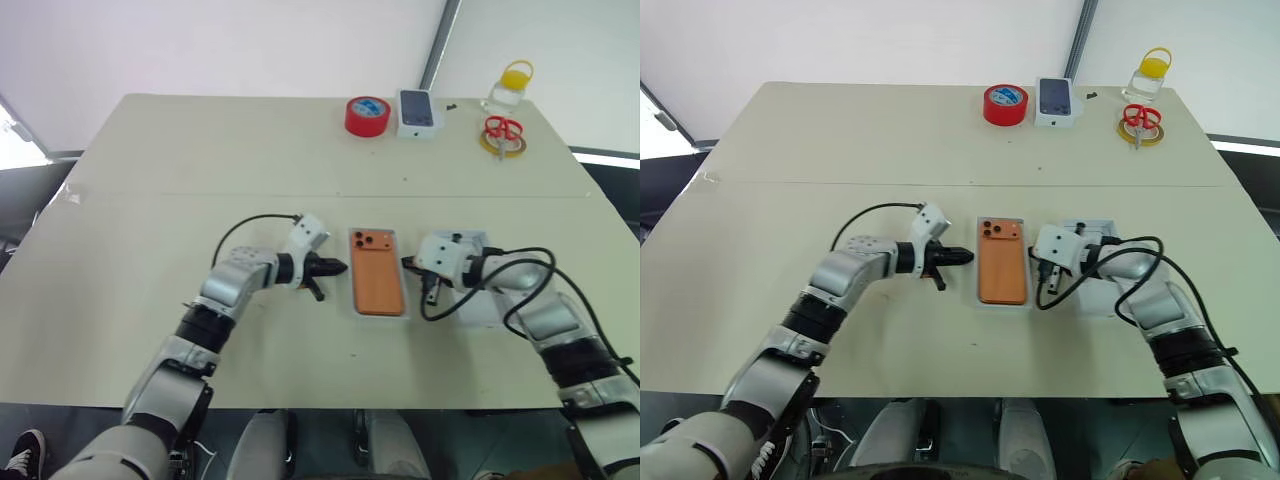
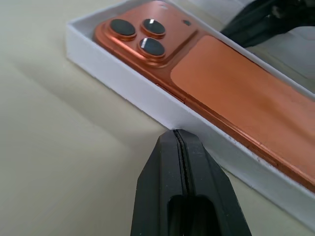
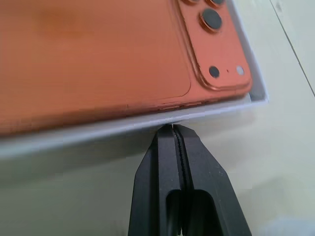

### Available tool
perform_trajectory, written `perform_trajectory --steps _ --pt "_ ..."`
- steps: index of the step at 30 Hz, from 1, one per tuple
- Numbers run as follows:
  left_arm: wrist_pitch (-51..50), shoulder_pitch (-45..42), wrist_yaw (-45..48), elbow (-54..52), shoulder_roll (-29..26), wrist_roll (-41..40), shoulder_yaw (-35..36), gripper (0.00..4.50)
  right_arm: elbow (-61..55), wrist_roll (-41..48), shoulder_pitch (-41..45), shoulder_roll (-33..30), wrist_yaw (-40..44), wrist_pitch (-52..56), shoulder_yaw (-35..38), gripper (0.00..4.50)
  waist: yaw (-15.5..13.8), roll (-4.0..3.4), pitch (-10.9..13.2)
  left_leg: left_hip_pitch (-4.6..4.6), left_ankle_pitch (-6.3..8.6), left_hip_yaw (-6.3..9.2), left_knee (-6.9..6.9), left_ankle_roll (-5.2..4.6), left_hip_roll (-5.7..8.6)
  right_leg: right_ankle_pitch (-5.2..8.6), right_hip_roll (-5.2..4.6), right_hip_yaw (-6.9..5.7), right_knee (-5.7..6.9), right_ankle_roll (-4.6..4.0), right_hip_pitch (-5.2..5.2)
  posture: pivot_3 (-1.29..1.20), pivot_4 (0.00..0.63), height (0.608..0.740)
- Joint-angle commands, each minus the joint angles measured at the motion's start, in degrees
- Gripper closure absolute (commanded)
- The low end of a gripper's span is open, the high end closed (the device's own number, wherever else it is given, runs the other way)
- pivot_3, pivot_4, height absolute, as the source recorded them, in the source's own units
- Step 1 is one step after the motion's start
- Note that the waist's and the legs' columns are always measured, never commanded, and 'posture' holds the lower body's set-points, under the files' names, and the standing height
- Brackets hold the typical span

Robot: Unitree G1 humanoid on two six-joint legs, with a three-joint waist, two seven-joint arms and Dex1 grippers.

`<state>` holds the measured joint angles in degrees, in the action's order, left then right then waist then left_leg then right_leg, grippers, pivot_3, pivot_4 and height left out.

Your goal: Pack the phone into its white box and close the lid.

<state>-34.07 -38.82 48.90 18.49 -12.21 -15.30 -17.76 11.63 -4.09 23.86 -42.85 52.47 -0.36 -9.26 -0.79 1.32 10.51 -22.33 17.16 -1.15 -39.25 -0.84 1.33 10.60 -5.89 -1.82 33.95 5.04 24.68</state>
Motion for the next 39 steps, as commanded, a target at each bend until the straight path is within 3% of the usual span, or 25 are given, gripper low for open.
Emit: perform_trajectory --steps 1,16,22,30,33,35,36,37,39 --pt "3.0 -1.8 0.9 0.8 2.6 1.2 -1.1 4.48 -2.9 1.5 -1.4 -0.6 0.7 -1.6 1.6 4.5 0.1 0.0 0.0 0.01 0.0 0.0 0.0 0.0 -0.01 0.0 0.0 0.0 0.0 -0.01 0.0 0.0 0.15 0.74" --pt "6.5 -1.6 1.0 3.5 0.7 3.3 1.7 4.48 -4.0 0.6 -3.9 -2.1 0.1 -1.7 3.7 4.5 0.1 -0.01 0.0 0.06 0.0 -0.01 0.0 0.0 -0.11 0.03 0.06 -0.01 0.02 -0.04 0.01 0.0 0.15 0.74" --pt "10.7 1.7 -0.9 -1.6 -1.6 1.8 7.0 4.48 2.6 -3.2 -1.4 -2.9 -5.1 -4.1 4.4 4.5 0.2 -0.01 0.0 0.06 0.0 -0.03 0.01 0.0 -0.12 0.03 0.05 0.0 0.04 -0.04 0.04 0.0 0.15 0.74" --pt "9.6 9.1 1.4 -12.5 -8.9 -2.0 13.2 4.48 3.4 -0.8 -3.2 -5.6 -3.9 -5.3 5.9 4.5 0.1 -0.02 0.0 0.04 0.0 -0.02 0.0 0.01 -0.11 0.05 0.03 0.01 0.04 -0.1 0.04 0.0 0.15 0.74" --pt "6.4 10.6 3.6 -15.0 -10.9 -6.0 15.9 3.66 -0.4 8.0 -2.4 -3.8 0.4 5.4 9.0 3.64 0.1 -0.02 0.0 0.04 0.0 -0.02 0.0 0.01 -0.12 0.08 0.03 0.01 0.04 -0.16 0.04 0.0 0.15 0.74" --pt "7.2 11.9 4.7 -16.9 -12.4 -6.8 16.8 2.54 -3.6 11.0 -2.8 -3.4 0.4 10.0 11.1 2.5 0.1 -0.04 0.0 0.04 0.0 -0.02 0.01 0.01 -0.13 0.07 0.03 0.0 0.05 -0.13 0.04 0.0 0.15 0.74" --pt "7.6 12.4 4.9 -17.7 -12.9 -7.1 17.1 2.26 -5.0 11.9 -3.1 -3.4 0.1 11.6 12.1 2.19 0.1 -0.06 0.0 0.04 0.0 -0.02 0.01 0.01 -0.14 0.06 0.03 0.0 0.05 -0.12 0.05 0.0 0.15 0.74" --pt "8.1 13.1 5.7 -18.7 -13.7 -7.6 17.6 1.49 -6.7 12.2 -4.0 -4.1 -0.6 12.8 13.2 1.4 0.1 -0.05 0.0 0.04 0.0 -0.02 0.01 0.01 -0.14 0.06 0.03 0.01 0.06 -0.12 0.06 0.0 0.15 0.74" --pt "11.4 15.1 7.9 -20.4 -15.0 -8.1 18.5 0.68 -8.3 12.4 -5.4 -5.1 -2.6 16.5 15.5 0.57 0.1 -0.05 0.0 0.04 0.0 -0.02 0.01 0.01 -0.14 0.06 0.03 0.0 0.05 -0.13 0.06 0.0 0.15 0.74"
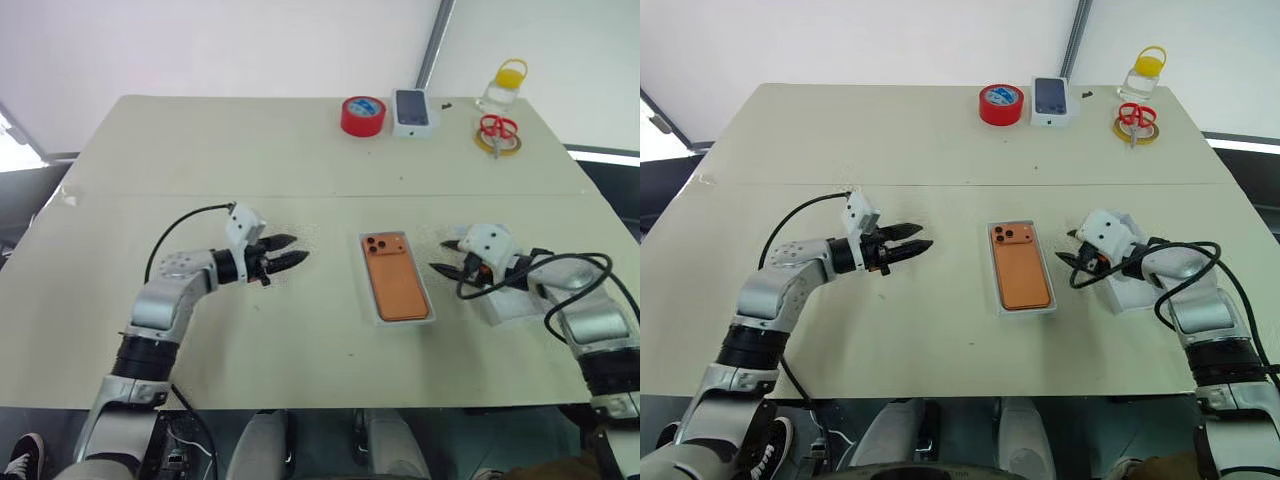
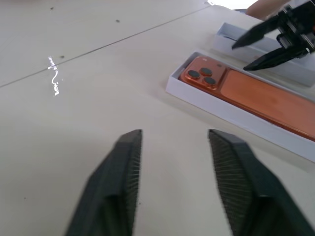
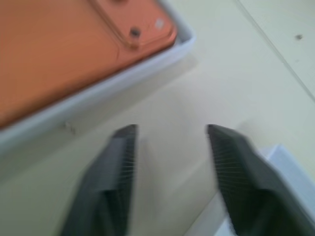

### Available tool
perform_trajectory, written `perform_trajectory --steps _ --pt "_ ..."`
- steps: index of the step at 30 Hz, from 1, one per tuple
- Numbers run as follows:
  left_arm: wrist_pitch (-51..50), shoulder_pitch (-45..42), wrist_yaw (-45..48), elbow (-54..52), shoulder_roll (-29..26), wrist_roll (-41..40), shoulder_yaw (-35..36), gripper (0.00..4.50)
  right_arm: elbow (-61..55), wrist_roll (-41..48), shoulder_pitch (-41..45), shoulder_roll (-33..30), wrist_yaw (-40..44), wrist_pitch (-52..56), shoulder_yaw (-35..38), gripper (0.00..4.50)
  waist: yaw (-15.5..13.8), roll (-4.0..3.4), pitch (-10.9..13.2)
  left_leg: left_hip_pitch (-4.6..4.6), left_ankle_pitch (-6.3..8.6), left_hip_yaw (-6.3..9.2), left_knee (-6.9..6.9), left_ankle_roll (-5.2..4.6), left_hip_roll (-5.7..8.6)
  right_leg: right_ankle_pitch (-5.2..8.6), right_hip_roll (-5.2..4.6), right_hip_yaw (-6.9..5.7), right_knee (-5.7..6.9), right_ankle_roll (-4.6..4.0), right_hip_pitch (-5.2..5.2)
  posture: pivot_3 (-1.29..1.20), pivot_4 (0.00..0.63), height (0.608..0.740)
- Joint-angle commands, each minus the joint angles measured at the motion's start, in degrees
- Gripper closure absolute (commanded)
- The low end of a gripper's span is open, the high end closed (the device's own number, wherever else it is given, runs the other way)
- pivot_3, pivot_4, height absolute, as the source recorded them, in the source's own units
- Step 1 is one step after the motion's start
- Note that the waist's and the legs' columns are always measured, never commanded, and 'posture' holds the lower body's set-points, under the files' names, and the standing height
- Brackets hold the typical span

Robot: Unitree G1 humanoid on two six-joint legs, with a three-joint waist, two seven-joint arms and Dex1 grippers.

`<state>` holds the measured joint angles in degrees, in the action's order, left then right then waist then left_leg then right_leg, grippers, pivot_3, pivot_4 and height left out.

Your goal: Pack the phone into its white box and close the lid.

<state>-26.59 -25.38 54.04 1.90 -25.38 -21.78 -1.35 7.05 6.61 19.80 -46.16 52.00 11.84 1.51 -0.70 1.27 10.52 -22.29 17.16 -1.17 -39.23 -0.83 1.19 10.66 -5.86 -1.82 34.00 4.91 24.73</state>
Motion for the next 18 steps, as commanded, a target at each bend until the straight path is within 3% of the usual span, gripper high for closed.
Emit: perform_trajectory --steps 1,6,12,18 --pt "5.0 2.4 3.3 -4.1 -2.2 -1.9 2.5 0.19 -4.5 2.0 -1.8 -1.8 -3.2 7.0 5.7 0.07 -0.1 0.0 0.0 0.0 0.0 0.0 0.0 0.0 0.0 0.02 0.0 0.0 0.0 -0.03 0.0 0.0 0.15 0.74" --pt "16.9 5.1 4.9 -3.9 -2.6 0.1 3.6 0.08 -11.9 2.4 -6.2 -0.4 -9.7 19.1 9.0 0.02 -0.2 0.0 0.0 -0.01 0.0 -0.02 0.0 0.01 0.02 0.03 -0.05 0.01 -0.01 -0.07 0.01 0.0 0.15 0.74" --pt "23.6 8.5 9.8 -4.1 -4.9 0.1 2.2 0.08 -25.2 4.5 -14.2 -1.6 -12.1 35.4 10.5 0.02 0.1 -0.12 -0.1 -0.05 0.01 -0.03 0.01 0.0 -0.01 0.04 -0.05 0.02 -0.01 -0.08 0.06 0.0 0.15 0.74" --pt "24.8 11.6 14.4 -5.0 -7.1 -1.0 0.6 0.08 -32.1 8.6 -10.8 -2.7 -13.7 53.1 10.2 0.02 0.0 -0.16 -0.1 -0.05 0.02 -0.1 0.01 -0.03 -0.04 0.05 -0.02 0.04 -0.01 -0.08 0.12 0.0 0.15 0.74"
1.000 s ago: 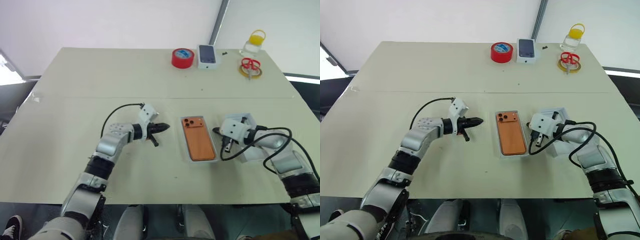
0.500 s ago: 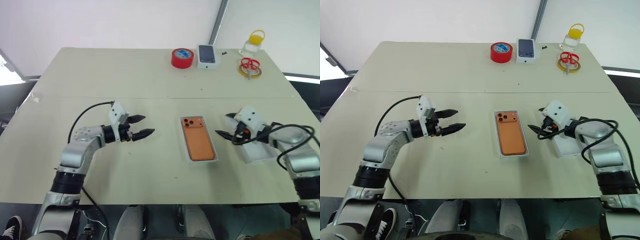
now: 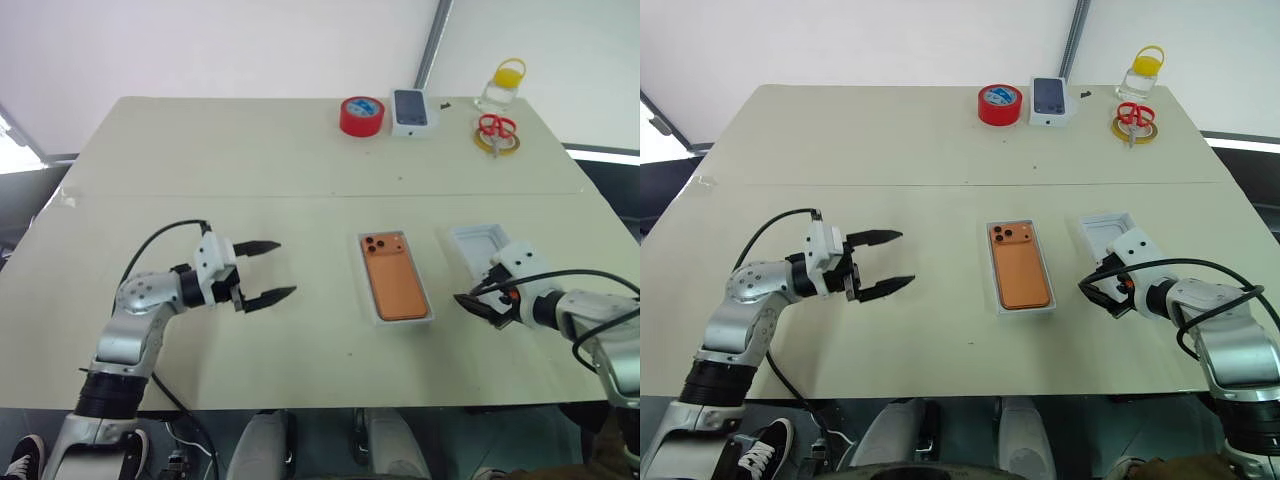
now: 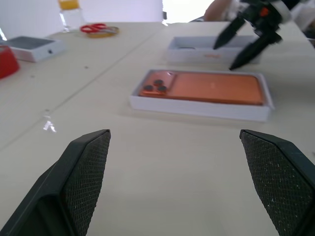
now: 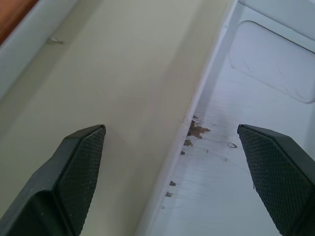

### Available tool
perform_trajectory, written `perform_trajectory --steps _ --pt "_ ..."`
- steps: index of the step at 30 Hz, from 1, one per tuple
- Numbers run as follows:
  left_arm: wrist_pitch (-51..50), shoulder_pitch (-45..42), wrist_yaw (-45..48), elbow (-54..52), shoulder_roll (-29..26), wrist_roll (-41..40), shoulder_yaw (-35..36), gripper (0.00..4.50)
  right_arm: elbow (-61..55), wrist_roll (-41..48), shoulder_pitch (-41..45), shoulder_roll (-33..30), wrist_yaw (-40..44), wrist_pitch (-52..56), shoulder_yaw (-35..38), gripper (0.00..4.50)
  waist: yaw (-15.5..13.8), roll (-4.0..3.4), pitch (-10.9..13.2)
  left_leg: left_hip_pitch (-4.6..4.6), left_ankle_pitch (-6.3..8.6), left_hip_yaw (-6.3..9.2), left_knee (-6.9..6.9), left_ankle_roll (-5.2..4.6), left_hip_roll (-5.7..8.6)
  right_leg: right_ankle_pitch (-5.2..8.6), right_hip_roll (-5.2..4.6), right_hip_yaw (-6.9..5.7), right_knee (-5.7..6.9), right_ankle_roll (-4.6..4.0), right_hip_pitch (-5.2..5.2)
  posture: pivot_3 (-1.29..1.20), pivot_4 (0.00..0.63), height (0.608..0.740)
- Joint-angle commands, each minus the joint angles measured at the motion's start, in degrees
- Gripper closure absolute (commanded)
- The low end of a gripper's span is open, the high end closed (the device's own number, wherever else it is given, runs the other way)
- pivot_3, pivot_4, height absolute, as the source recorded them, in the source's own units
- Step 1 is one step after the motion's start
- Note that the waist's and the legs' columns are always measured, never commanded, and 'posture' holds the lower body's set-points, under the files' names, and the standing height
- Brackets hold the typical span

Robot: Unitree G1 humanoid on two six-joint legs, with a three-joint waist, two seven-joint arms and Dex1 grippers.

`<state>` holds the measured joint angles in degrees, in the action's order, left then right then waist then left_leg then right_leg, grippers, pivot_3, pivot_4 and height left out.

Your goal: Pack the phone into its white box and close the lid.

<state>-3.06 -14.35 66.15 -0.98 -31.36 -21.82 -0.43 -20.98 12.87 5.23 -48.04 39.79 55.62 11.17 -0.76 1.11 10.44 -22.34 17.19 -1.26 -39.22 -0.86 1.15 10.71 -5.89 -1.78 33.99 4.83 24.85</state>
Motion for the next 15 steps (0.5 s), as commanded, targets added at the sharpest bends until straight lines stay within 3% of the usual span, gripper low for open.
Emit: perform_trajectory --steps 1,9,15 --pt "1.2 1.0 2.7 -2.3 -1.4 -1.0 -0.6 0.08 -4.4 2.8 5.5 -1.0 -2.2 12.9 -0.1 0.02 0.0 0.0 0.0 0.0 0.0 0.0 0.0 0.0 0.0 0.0 0.0 0.0 0.0 0.0 0.0 0.0 0.15 0.74" --pt "1.5 3.1 -0.8 -5.4 0.4 -0.2 -1.2 0.08 0.5 7.2 15.1 -1.5 -2.3 27.5 -3.6 0.02 0.0 0.01 0.0 -0.08 0.01 0.02 0.0 -0.01 0.02 0.0 -0.01 -0.03 -0.04 0.0 0.04 0.0 0.15 0.74" --pt "0.4 7.1 -4.1 -9.2 1.2 -0.5 -1.4 0.08 3.4 10.1 19.0 -3.8 -1.1 30.5 -7.0 0.02 0.1 0.01 0.0 -0.08 0.02 0.01 0.0 -0.03 -0.01 0.0 0.01 -0.02 -0.03 0.01 0.06 0.0 0.15 0.74"
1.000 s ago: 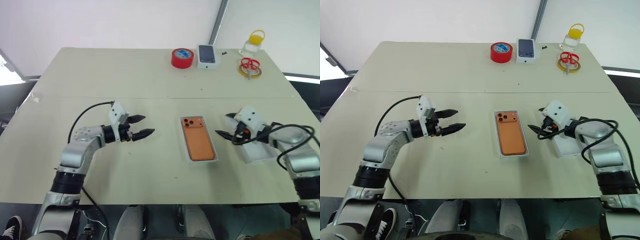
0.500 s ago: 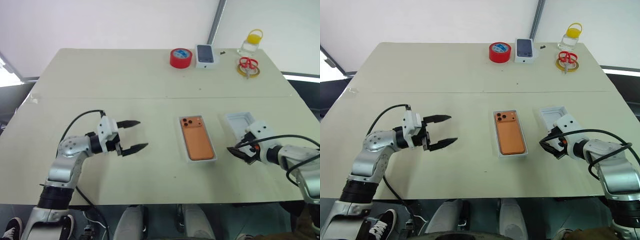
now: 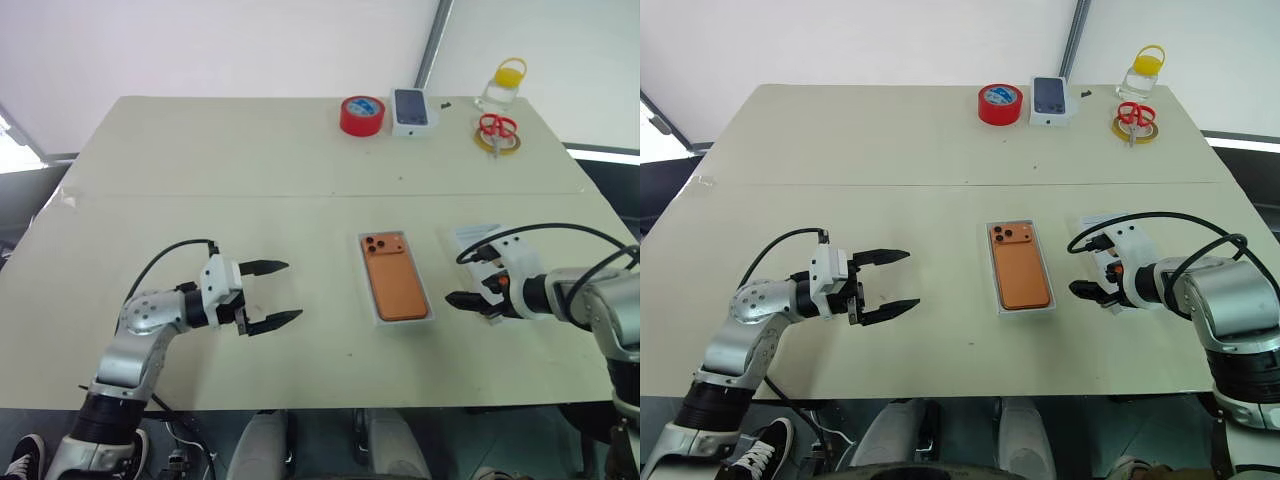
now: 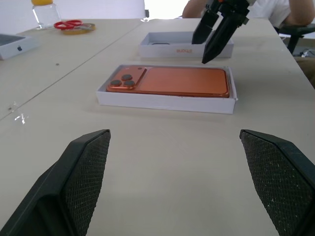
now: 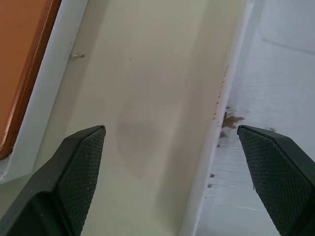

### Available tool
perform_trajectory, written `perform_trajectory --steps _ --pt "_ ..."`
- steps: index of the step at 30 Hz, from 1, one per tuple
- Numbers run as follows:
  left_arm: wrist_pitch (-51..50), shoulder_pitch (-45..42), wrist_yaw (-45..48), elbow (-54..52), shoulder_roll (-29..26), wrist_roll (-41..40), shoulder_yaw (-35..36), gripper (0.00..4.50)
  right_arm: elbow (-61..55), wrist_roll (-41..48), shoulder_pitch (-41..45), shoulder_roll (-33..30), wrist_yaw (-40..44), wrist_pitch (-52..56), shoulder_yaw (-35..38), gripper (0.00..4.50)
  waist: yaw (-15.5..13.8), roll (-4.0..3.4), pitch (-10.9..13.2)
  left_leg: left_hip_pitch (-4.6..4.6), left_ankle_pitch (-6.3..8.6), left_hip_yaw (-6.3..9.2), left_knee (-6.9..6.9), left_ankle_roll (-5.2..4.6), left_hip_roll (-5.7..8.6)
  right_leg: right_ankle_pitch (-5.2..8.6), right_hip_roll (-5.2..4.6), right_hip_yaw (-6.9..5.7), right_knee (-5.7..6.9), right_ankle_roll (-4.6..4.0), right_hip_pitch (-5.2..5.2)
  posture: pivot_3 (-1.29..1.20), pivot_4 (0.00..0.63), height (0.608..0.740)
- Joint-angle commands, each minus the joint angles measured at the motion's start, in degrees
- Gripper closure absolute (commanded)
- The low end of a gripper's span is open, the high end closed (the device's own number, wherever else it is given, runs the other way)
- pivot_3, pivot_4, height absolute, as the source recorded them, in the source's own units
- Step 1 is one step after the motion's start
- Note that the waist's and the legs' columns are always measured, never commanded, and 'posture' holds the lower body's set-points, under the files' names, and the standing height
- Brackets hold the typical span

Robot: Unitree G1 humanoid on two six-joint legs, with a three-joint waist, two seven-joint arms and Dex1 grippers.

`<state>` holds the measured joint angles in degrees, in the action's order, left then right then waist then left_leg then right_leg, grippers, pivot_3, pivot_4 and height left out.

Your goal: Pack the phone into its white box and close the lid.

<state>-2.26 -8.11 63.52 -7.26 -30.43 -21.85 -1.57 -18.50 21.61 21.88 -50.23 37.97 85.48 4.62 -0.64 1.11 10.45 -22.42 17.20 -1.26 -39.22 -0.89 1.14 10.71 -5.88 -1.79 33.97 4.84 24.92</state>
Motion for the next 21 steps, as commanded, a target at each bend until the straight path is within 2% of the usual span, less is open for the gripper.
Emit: perform_trajectory --steps 1,6,10,11,21 --pt "-0.1 1.2 -1.8 -3.4 0.4 -0.3 -0.3 0.08 1.6 1.5 2.9 -2.0 0.9 0.4 -1.1 0.02 0.0 0.0 0.0 0.0 0.0 0.0 0.0 0.0 0.0 0.0 0.0 0.0 0.0 0.0 0.0 0.0 0.15 0.74" --pt "-0.3 1.9 -4.4 -4.5 1.2 0.0 -0.4 0.0 6.8 0.5 2.4 -2.4 0.2 -3.8 -4.1 2.26 -0.1 0.03 0.0 0.0 0.0 0.0 0.0 0.0 0.01 0.0 0.0 -0.01 -0.01 0.01 -0.03 0.0 0.15 0.74" --pt "-0.7 2.1 -5.6 -5.1 1.5 0.0 -0.5 0.0 9.2 -0.4 1.8 -1.2 -1.3 -5.6 -4.8 4.31 0.1 0.15 -0.1 0.04 0.0 0.0 -0.01 0.0 -0.01 0.0 0.04 -0.01 -0.02 0.01 -0.06 0.0 0.15 0.74" --pt "-0.7 2.1 -5.7 -5.2 1.4 0.0 -0.5 0.0 9.1 -0.1 1.9 -0.5 -1.6 -4.9 -4.3 4.42 0.1 0.19 -0.1 0.04 0.0 0.0 0.0 0.0 -0.03 0.0 0.06 -0.01 -0.02 0.01 -0.06 0.0 0.15 0.74" --pt "-1.4 0.3 -5.6 -3.3 1.1 -0.6 -0.7 0.0 9.6 -0.1 3.8 3.9 -5.8 -2.0 -0.1 4.42 0.2 0.61 -0.4 0.08 0.0 0.01 0.0 0.0 -0.1 0.0 0.1 -0.01 -0.01 0.0 -0.08 0.0 0.15 0.74"
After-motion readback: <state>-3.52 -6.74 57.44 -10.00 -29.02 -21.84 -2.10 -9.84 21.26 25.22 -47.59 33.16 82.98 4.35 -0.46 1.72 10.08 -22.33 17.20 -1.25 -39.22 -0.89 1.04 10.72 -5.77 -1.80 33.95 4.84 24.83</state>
